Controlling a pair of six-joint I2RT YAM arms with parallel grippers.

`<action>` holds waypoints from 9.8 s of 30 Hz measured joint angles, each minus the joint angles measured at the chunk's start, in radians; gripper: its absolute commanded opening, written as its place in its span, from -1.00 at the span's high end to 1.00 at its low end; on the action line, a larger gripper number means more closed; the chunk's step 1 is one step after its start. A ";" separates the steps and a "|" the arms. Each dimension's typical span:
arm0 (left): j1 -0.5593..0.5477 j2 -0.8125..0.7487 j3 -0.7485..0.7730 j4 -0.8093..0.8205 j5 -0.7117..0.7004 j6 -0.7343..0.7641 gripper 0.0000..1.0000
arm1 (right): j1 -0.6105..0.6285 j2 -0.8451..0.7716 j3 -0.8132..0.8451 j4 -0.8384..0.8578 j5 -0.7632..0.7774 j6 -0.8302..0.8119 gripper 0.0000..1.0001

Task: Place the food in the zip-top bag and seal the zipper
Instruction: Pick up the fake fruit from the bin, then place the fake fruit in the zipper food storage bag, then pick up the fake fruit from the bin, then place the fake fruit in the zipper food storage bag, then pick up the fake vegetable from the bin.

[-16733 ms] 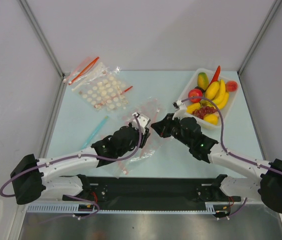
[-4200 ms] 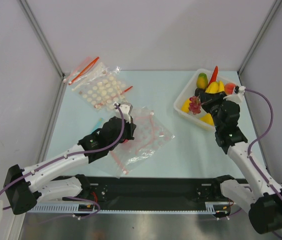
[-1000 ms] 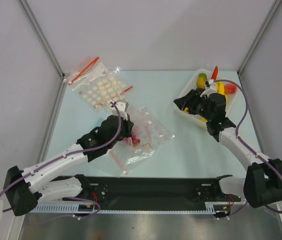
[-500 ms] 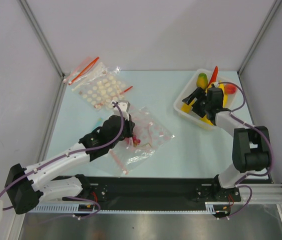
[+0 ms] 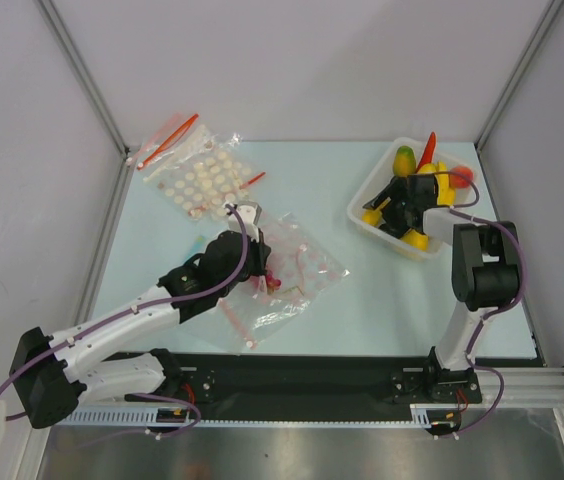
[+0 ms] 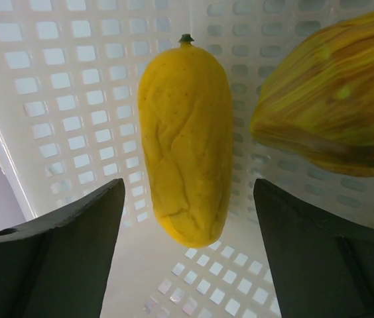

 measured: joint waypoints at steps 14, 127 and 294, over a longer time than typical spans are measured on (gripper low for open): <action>0.000 -0.002 -0.003 0.000 0.006 0.000 0.99 | -0.016 0.013 -0.063 0.170 -0.216 0.097 0.53; 0.003 0.005 -0.071 0.235 -0.057 0.034 0.99 | 0.137 -0.613 -0.180 -0.302 0.533 -0.191 -0.99; 0.009 -0.033 -0.070 0.209 -0.022 0.025 0.99 | 0.048 -0.029 0.347 -0.206 0.658 -0.627 -0.82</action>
